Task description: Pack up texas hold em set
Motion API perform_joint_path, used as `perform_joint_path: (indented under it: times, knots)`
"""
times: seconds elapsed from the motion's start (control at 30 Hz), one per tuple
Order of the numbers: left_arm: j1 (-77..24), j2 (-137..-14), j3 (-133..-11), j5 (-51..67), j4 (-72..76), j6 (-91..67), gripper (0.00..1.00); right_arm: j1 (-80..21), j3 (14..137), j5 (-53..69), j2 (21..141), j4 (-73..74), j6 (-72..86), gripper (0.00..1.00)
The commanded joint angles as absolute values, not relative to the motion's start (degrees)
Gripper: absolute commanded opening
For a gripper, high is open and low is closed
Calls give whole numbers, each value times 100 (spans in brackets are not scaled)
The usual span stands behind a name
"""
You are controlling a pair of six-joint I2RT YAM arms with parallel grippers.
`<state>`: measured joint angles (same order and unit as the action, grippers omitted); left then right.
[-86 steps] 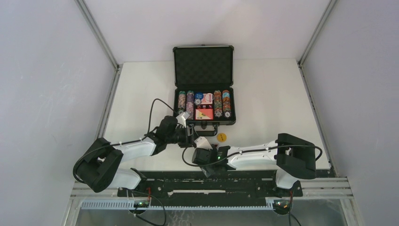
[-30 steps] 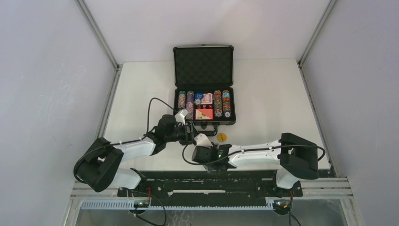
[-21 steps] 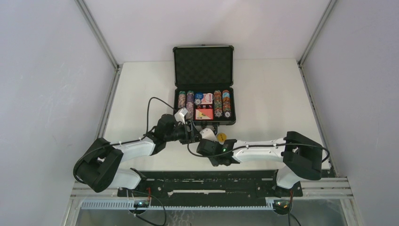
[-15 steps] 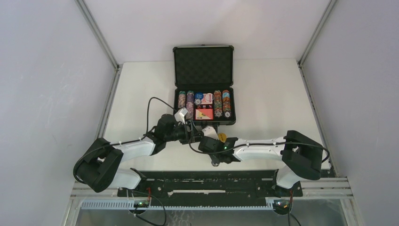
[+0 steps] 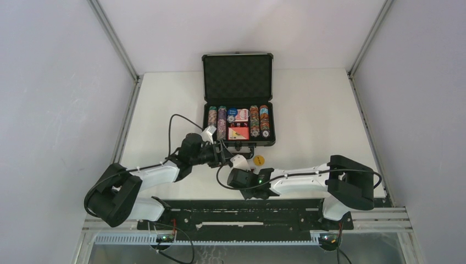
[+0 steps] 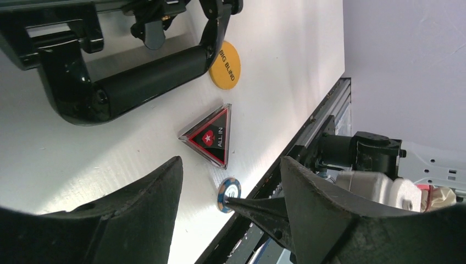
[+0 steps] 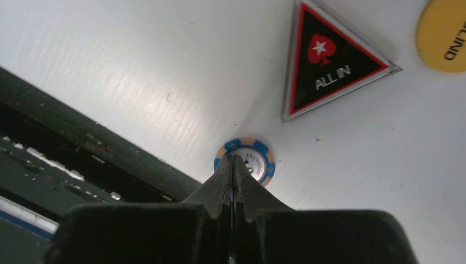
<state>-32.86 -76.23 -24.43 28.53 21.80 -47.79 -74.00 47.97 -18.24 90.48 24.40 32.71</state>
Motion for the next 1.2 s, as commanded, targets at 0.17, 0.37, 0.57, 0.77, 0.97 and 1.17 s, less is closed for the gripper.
perform_joint_path:
  times: [0.17, 0.37, 0.57, 0.77, 0.97, 1.17]
  knots:
    - [-3208, -7471, -2318, 2764, 2434, -4896, 70, -7638, 4790, -1592, 9155, 2321, 3505, 0]
    - [-3188, -7470, -2311, 2751, 2435, -4887, 70, -7682, 4790, -1471, 9115, 2267, 3447, 0]
    - [-3182, -7484, -2318, 2759, 2439, -4895, 70, -7836, 4860, -1496, 9097, 2302, 3511, 0]
    - [-3187, -7471, -2301, 2776, 2461, -4904, 70, -7857, 4878, -1511, 9090, 2294, 3516, 0]
    - [-3182, -7460, -2279, 2769, 2463, -4904, 70, -7936, 4950, -2090, 8832, 2427, 3533, 0]
    - [-3179, -7385, -2250, 2752, 2487, -4904, 70, -7965, 4949, -2723, 8137, 2322, 3199, 10]
